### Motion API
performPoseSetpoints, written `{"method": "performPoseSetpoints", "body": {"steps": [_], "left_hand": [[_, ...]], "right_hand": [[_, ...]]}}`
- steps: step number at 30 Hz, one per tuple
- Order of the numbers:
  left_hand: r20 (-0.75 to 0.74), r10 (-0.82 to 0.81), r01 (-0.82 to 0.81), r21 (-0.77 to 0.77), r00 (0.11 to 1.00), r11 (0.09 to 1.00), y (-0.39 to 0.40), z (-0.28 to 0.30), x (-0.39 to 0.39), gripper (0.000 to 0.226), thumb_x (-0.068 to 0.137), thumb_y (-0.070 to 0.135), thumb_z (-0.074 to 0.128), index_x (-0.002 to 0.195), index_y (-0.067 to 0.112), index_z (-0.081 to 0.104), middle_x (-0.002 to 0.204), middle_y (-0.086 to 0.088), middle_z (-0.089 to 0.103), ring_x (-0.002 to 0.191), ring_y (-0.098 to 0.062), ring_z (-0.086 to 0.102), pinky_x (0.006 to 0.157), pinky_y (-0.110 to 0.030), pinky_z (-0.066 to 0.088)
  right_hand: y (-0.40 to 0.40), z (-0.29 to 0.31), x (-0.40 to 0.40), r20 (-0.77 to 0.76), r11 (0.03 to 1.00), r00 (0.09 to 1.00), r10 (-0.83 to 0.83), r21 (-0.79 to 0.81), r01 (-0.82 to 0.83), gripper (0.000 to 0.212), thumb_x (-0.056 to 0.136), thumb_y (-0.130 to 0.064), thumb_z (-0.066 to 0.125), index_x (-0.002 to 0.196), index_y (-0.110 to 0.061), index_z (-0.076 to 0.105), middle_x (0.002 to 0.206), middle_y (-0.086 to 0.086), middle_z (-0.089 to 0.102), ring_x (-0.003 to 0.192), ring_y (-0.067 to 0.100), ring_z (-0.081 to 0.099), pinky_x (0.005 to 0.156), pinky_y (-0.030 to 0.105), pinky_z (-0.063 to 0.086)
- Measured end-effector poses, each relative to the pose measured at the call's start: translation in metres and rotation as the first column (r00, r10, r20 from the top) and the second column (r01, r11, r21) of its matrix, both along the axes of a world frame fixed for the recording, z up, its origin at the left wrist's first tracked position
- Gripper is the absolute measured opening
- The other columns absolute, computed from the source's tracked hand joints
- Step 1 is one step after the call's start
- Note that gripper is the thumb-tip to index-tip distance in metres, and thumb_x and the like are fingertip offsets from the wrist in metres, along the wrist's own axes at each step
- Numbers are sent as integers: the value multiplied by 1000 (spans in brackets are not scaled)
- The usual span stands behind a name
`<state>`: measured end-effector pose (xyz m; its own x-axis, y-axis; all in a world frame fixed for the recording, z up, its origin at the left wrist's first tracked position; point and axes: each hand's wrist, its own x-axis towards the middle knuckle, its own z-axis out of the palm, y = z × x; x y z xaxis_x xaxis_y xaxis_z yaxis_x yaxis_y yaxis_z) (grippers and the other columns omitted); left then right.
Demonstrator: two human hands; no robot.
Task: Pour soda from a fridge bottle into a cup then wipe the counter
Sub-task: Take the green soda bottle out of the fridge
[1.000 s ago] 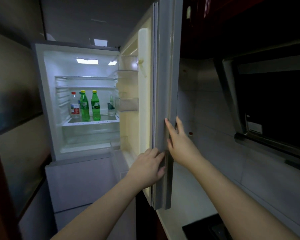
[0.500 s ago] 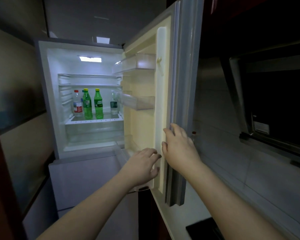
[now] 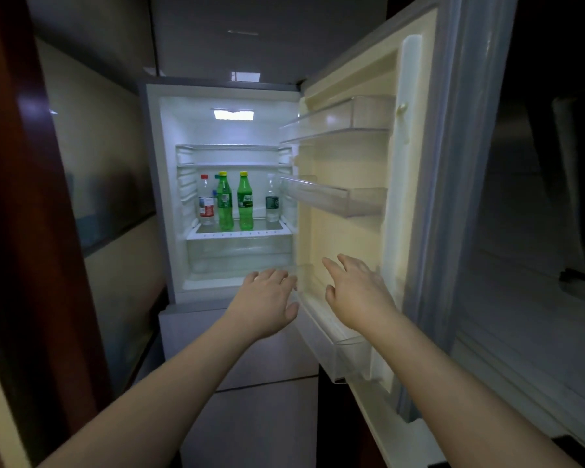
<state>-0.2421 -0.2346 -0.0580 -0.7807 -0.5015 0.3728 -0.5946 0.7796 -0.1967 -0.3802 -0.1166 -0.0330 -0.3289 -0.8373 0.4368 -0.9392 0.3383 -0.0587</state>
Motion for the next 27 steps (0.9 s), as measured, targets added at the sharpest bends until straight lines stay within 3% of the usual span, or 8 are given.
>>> {"method": "performPoseSetpoints", "body": {"steps": [4,15,27], "left_hand": [[-8,44,-44,0,999,999,-27,8,26,57,98,47,38,147,18,34,149,-2,38,138,-21,33,114,-39,25],[-56,139,-140,-25,989,990,-106,28,91,59,99,48,36,150,19,29,154,-2,33,141,-20,30,115,-40,26],[-37,232,-233,-12,972,972,-197,21,117,60,96,53,36,144,18,35,145,-3,42,133,-23,37,111,-48,30]], "right_hand": [[-35,1,16,9,1000,1000,27,1,-27,54,97,-32,39,149,-24,25,152,5,28,139,22,25,105,38,30],[-138,18,68,-22,989,990,138,-51,-139,52,97,-34,37,147,-22,29,149,5,34,136,23,30,105,39,31],[-240,8,89,-45,992,991,127,7,-127,53,97,-39,34,147,-22,27,149,6,35,135,24,32,109,40,27]]}}
